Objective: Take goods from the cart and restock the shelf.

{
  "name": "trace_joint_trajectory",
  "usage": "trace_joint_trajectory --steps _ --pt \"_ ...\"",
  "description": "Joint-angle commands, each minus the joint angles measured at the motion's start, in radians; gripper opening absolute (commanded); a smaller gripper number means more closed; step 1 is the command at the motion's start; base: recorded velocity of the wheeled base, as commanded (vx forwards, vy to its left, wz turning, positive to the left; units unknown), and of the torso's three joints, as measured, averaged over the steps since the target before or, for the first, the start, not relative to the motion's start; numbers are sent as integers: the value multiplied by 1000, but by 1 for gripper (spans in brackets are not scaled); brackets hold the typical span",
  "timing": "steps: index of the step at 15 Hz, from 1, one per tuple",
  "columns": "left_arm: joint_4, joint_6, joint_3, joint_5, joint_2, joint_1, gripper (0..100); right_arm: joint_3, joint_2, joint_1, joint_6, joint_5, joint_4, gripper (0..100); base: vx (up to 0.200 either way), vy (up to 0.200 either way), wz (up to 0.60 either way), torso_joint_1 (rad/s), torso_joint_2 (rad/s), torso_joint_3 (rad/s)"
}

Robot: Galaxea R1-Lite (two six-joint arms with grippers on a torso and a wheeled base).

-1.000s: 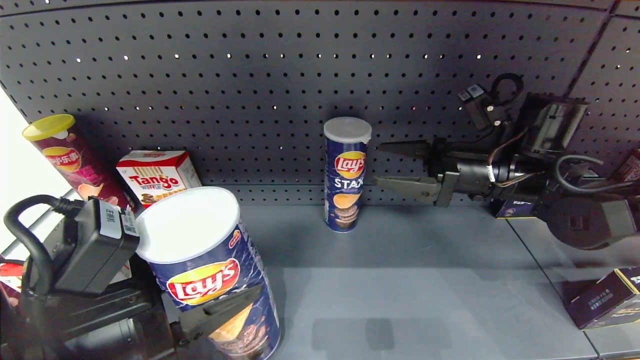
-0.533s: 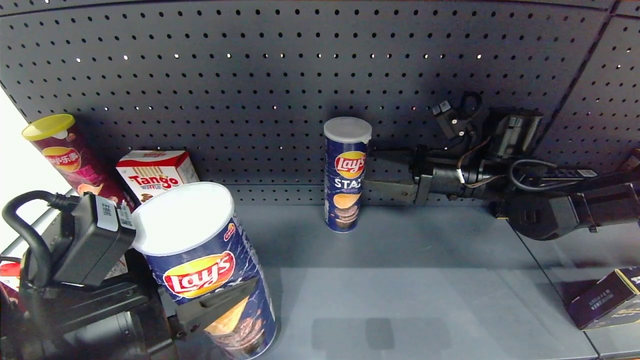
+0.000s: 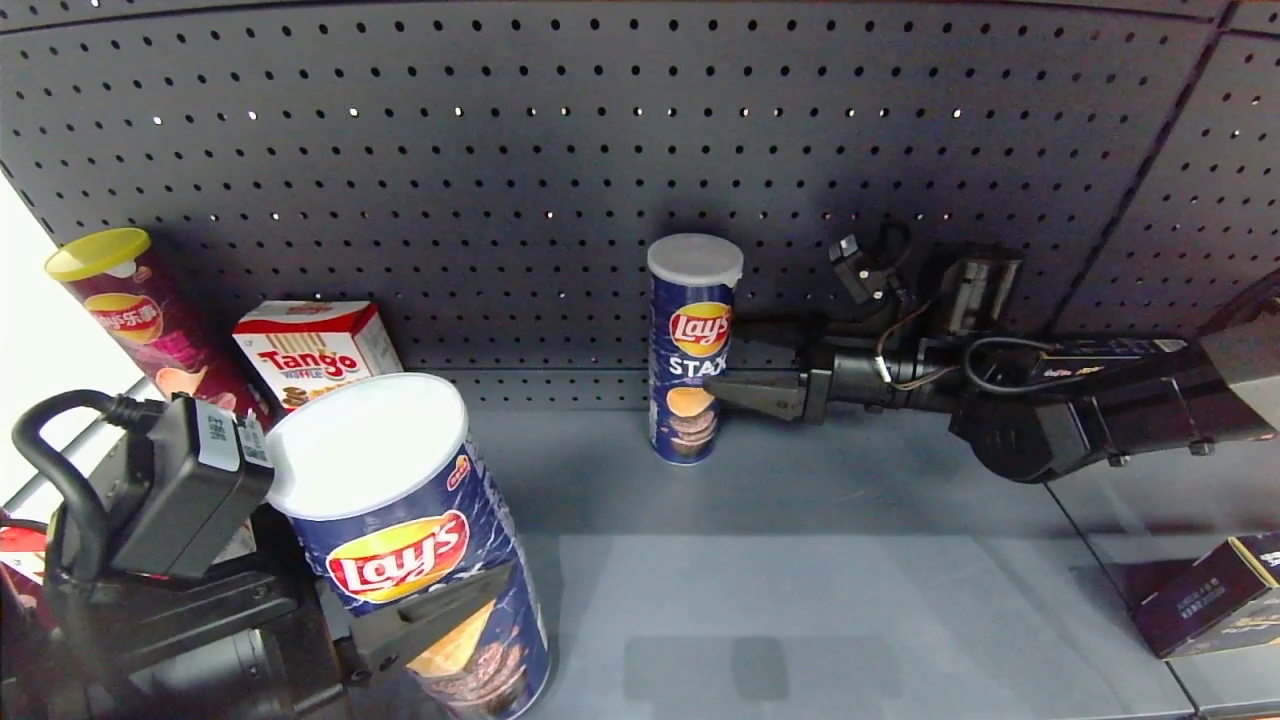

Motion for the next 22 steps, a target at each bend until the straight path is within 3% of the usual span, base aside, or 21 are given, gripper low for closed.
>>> trace_joint_trajectory --steps 1,7,22 --pt "0 0 2 -3 0 7 0 -8 26 4 -5 -27 -1 100 0 0 0 0 0 0" --pt "0 0 11 -7 0 9 0 -20 62 18 -43 -82 -1 100 0 0 0 0 0 0" --pt "-7 0 50 -6 -3 24 0 -45 145 56 -65 -84 -4 100 0 0 0 0 0 0"
